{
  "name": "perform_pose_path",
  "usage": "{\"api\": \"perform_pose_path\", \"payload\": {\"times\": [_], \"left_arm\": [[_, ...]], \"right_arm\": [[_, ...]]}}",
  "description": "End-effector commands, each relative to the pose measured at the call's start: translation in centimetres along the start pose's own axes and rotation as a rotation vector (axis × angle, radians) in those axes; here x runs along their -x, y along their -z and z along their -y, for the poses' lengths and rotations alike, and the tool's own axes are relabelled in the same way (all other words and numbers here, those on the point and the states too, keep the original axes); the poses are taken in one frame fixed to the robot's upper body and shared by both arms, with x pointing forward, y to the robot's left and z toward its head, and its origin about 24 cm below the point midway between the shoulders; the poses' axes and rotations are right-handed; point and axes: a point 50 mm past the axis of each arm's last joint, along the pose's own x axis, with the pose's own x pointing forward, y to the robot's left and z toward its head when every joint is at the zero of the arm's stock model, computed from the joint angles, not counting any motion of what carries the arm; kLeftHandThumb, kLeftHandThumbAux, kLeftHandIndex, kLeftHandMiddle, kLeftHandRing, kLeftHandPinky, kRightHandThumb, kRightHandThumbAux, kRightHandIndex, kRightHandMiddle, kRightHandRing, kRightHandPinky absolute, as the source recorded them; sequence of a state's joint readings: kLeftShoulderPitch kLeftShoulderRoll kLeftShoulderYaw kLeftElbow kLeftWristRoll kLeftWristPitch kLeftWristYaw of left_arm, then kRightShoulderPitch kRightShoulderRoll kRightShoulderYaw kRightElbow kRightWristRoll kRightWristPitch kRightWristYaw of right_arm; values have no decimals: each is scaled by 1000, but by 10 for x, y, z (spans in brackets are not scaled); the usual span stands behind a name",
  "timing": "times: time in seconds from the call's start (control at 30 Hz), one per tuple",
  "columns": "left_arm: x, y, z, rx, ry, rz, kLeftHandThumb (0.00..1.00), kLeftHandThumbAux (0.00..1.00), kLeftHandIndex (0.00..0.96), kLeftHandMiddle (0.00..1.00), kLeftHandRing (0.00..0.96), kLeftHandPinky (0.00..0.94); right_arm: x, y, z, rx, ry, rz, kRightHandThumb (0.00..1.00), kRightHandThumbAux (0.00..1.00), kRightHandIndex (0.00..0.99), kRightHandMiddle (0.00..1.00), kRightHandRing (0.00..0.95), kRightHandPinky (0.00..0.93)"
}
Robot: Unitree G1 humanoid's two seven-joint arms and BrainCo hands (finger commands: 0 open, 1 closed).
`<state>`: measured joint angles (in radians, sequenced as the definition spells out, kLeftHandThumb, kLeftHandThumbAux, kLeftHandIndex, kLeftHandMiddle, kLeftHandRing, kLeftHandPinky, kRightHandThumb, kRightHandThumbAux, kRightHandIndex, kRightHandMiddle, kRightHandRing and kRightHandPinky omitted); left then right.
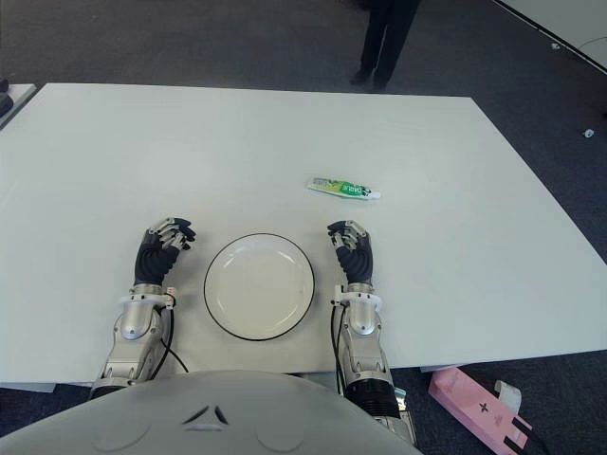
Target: Put the toothpaste on the table into the plate.
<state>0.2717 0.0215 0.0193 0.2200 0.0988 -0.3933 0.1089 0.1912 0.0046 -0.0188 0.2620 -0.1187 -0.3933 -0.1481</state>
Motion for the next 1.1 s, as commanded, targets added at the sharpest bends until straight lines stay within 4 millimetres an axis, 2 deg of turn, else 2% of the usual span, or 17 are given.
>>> {"api": "perform_pose_path", "payload": {"times": [0.03, 0.37, 0.57, 0.67, 0.77, 0.87, 1.0, 1.07, 1.1], "left_arm": [[5, 12, 2, -7, 12, -72, 707, 720, 431, 524, 532, 545], [5, 12, 3, -13, 12, -74, 707, 719, 431, 531, 539, 545], [5, 12, 4, -18, 9, -75, 707, 720, 431, 531, 538, 544], [5, 12, 5, -20, 9, -75, 707, 720, 431, 532, 538, 546], [5, 12, 5, -19, 8, -76, 707, 720, 431, 535, 540, 548], [4, 12, 5, -12, 4, -76, 706, 720, 431, 539, 542, 548], [4, 12, 5, -9, -2, -74, 706, 720, 431, 540, 543, 550], [4, 12, 5, -9, -3, -75, 706, 720, 431, 539, 543, 548], [4, 12, 5, -12, -4, -76, 706, 720, 431, 539, 542, 547]], "right_arm": [[5, 9, 0, 6, 11, -53, 712, 730, 426, 446, 424, 414], [0, 0, 8, 8, 60, -9, 710, 729, 425, 460, 441, 432], [-13, -20, 25, 39, 117, 81, 710, 728, 427, 470, 449, 439], [-21, -43, 32, 78, 146, 157, 710, 727, 428, 473, 449, 432], [-26, -57, 39, 115, 148, 208, 710, 727, 428, 467, 441, 422], [-33, -70, 44, 168, 119, 284, 708, 726, 425, 445, 423, 408], [-41, -74, 46, 241, 56, 332, 705, 726, 417, 390, 385, 378], [-44, -75, 48, 261, 36, 335, 703, 726, 413, 335, 337, 339], [-60, -76, 50, 321, -11, 331, 702, 726, 412, 314, 318, 324]]}}
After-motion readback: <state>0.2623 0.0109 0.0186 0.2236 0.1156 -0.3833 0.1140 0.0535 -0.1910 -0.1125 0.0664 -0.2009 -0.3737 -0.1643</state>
